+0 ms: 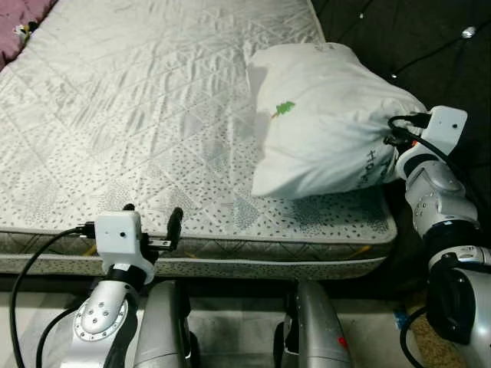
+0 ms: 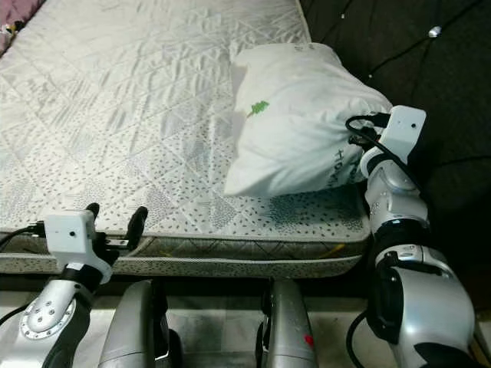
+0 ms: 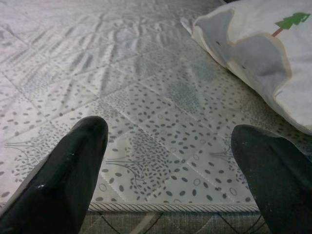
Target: Clean up the room
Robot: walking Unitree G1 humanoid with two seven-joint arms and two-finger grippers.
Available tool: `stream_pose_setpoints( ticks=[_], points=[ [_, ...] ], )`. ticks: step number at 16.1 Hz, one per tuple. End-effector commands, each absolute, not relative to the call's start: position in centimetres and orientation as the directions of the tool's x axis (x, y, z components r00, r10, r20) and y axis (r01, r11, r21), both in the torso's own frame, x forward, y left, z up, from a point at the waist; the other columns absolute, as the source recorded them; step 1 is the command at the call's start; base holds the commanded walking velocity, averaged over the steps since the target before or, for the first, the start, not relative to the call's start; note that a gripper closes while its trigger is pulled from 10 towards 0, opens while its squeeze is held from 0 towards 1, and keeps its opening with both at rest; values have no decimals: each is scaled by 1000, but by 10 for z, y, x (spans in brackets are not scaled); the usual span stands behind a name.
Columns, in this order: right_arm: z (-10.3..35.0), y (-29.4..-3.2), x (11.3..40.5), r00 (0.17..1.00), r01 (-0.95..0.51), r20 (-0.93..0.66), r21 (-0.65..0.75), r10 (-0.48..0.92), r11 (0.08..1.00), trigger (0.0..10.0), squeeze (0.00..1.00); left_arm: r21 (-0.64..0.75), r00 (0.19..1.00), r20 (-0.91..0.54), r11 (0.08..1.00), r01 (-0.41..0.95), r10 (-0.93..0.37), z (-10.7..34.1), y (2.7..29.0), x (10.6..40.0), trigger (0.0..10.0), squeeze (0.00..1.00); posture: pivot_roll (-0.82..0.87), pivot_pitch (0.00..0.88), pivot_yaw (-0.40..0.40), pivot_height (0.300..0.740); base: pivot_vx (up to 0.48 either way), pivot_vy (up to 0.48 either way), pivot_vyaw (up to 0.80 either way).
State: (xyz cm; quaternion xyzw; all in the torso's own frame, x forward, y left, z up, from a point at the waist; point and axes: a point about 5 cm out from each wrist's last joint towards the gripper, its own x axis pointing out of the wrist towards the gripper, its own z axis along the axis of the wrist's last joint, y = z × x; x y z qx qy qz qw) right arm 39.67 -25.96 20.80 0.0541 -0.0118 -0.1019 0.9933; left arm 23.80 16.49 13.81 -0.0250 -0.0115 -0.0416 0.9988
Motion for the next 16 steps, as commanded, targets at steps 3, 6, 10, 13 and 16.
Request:
stream_pose_setpoints(
  ticks=[3, 6, 10, 13, 16],
  points=[
    [215, -268, 388, 974, 179, 138, 20, -180, 984, 0, 0, -41, 996, 7, 996, 85, -85, 133, 165, 236, 10000, 0, 120, 152, -38, 573, 0, 0, 0],
    [182, -265, 366, 980, 151, 126, 13, -152, 988, 0, 0, -42, 996, -11, 995, 89, -90, 129, 166, 233, 10000, 0, 103, 159, -33, 573, 0, 0, 0],
    [156, -240, 320, 983, 114, 139, 25, -116, 993, 0, 0, -39, 992, -16, 992, 123, -123, 129, 164, 235, 10000, 0, 63, 175, -16, 573, 0, 0, 0],
    [138, -192, 283, 995, -21, 100, 25, 18, 999, 0, 0, -37, 992, -17, 991, 126, -127, 129, 165, 237, 10000, 0, 55, 178, -14, 573, 0, 0, 0],
    [132, -183, 282, 997, -48, 67, 69, 43, 996, 0, 0, -34, 993, -13, 992, 120, -121, 130, 166, 239, 10000, 0, 64, 180, -15, 573, 0, 0, 0]
  ],
)
